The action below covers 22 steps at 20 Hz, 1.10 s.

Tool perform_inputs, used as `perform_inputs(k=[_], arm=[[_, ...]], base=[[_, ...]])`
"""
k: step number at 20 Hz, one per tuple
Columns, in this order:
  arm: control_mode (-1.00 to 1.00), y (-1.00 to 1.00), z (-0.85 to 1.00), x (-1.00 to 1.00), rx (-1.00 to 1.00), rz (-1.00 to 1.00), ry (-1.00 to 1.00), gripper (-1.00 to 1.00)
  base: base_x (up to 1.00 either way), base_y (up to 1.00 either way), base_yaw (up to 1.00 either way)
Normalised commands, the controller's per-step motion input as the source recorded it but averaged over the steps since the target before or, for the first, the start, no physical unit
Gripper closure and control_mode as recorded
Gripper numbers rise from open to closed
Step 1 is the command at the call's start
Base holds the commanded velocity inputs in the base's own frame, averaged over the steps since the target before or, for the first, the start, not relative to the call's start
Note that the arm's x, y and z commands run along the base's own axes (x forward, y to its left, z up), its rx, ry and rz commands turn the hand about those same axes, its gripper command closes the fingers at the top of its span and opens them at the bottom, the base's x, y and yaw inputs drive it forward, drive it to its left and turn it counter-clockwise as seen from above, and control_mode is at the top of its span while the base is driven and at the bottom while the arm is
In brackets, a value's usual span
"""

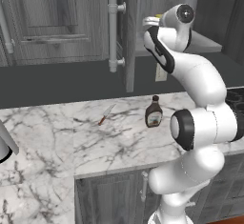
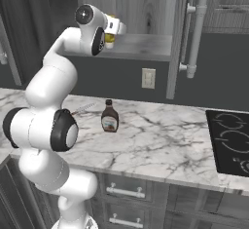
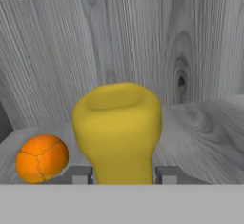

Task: Pick the syrup bottle and mustard from the counter and place them in the cabinet.

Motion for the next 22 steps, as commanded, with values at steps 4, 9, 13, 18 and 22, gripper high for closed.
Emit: perform_inputs(k=[4,9,13,18,22], arm=[[-1.0,0.0,-0.24,0.23,-0.02,0.02,0.0,1.0],[-1.0,0.0,-0.21,0.14,-0.01,0.01,0.0,1.0],[-1.0,0.0,0.0,0.0,0.0,0.0,0.0,-1.0],[-1.0,0.0,0.0,0.0,0.0,0.0,0.0,-1.0],[-1.0,0.0,0.0,0.0,0.0,0.0,0.0,-1.0]], base=[[0.0,0.0,0.0],[0.0,0.0,0.0],[0.0,0.0,0.0],[0.0,0.0,0.0],[0.0,0.0,0.0]])
